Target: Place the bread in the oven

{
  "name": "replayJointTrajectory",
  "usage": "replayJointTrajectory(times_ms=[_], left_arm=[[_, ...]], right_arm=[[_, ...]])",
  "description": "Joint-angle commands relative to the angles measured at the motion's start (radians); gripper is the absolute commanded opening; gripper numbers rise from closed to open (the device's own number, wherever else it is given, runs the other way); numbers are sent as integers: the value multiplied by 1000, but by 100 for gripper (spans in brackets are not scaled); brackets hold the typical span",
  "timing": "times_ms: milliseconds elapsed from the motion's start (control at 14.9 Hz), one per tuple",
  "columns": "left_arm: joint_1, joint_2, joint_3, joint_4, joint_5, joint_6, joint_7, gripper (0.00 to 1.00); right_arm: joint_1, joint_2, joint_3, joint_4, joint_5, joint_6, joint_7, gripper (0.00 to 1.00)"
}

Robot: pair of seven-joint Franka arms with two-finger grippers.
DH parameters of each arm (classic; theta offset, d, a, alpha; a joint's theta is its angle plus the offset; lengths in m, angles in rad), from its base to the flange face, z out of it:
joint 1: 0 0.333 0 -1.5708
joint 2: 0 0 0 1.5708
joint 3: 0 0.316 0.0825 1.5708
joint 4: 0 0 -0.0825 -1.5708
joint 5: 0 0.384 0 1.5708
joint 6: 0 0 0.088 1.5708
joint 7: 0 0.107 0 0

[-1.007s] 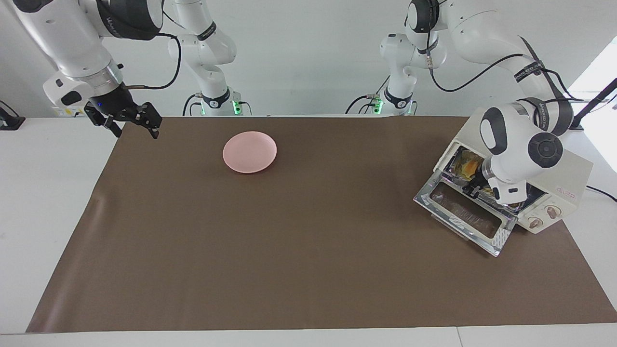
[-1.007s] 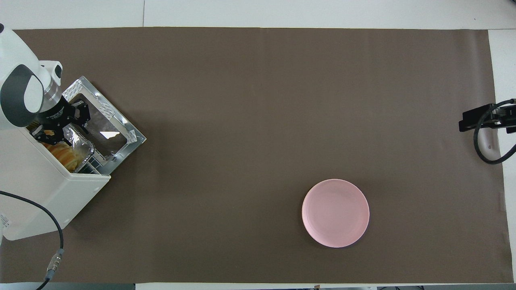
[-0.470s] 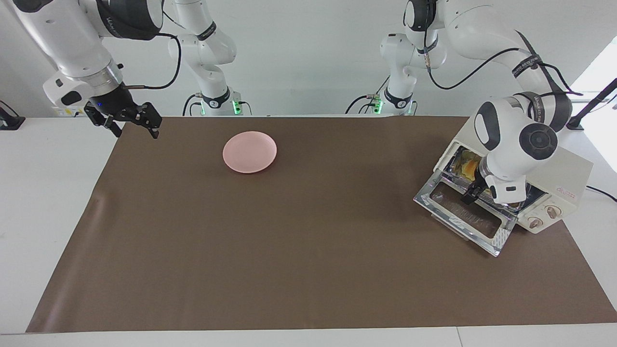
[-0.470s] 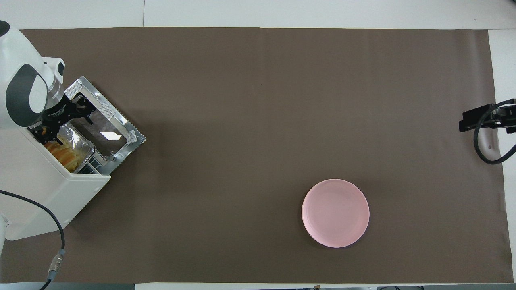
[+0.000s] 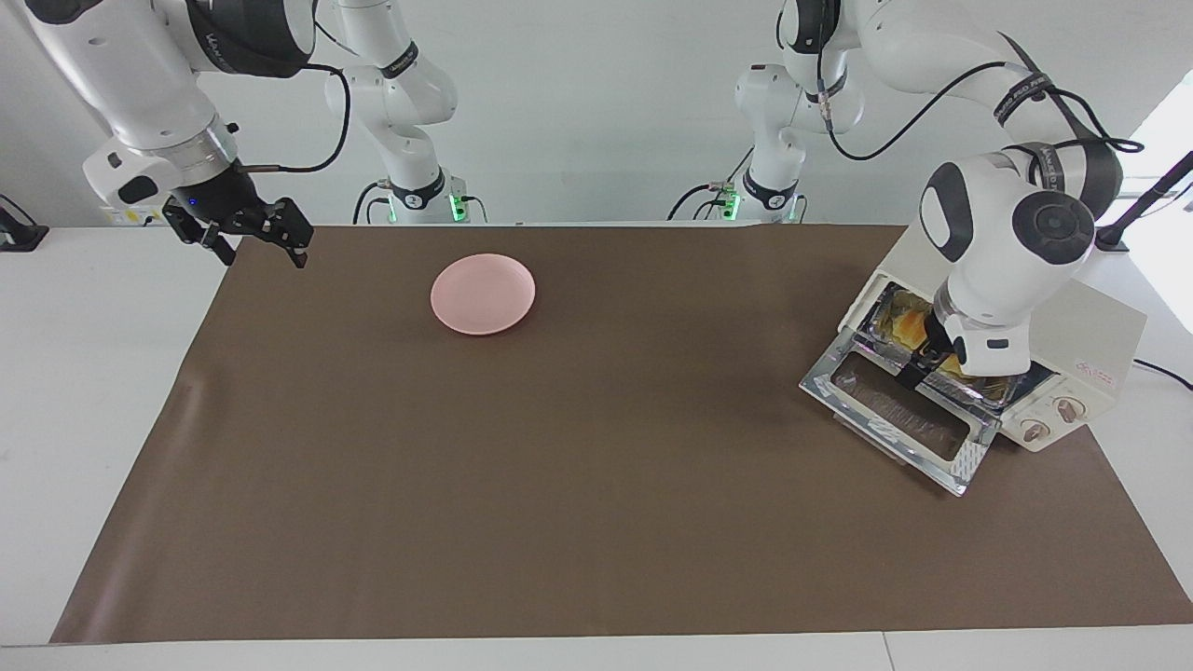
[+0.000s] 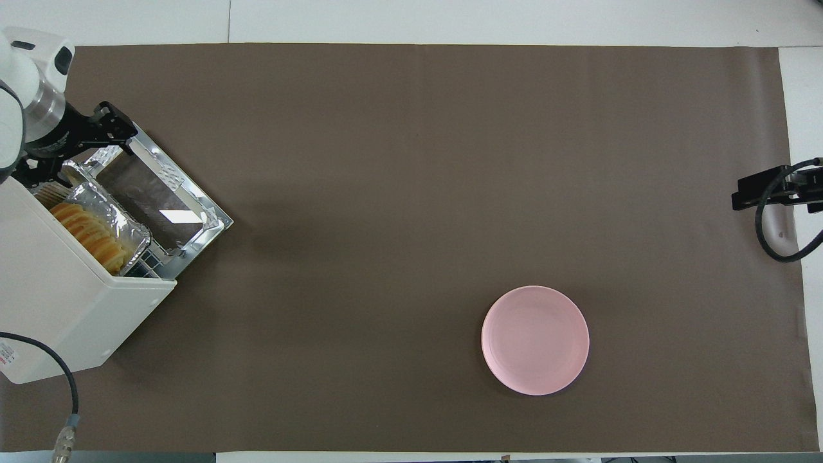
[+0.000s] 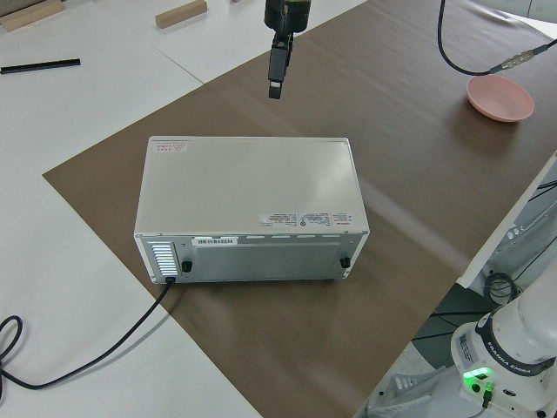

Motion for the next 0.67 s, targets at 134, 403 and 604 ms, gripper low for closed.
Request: replayJointTrajectory(times_ms=[134, 403, 604], left_arm=[[8, -129, -2, -22, 11, -168, 248, 100], [28, -208, -13, -21, 11, -251, 393, 100], [82, -231, -86, -22, 11, -299, 445, 100]], right_arm=[[4, -18, -4, -17, 2, 1, -12, 100], [4, -18, -4, -17, 2, 0, -12, 100], [4, -18, -4, -17, 2, 1, -12, 100]])
